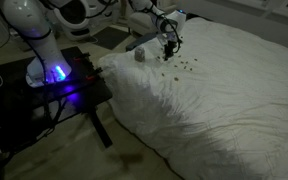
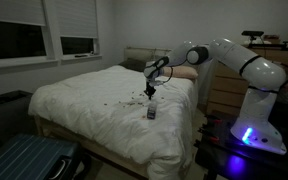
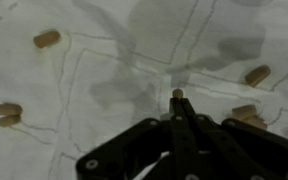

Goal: Pick up the small objects from the bed and put them in the jar

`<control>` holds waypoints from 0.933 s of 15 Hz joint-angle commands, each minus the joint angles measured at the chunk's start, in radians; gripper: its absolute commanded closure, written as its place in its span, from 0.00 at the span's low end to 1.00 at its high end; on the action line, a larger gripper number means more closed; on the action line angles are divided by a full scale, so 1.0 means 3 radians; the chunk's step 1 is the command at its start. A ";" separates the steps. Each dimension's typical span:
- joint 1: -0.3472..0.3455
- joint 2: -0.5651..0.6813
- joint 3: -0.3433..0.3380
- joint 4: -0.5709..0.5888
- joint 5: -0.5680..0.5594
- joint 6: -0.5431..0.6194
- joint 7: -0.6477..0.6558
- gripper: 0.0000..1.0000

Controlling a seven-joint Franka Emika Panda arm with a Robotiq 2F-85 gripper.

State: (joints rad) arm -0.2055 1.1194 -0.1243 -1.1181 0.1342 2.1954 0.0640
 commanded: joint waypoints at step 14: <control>0.0107 -0.0996 0.0003 -0.0436 -0.0308 -0.1198 -0.0232 0.99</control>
State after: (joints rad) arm -0.1943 0.8991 -0.1324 -1.1376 0.0927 1.8394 0.0301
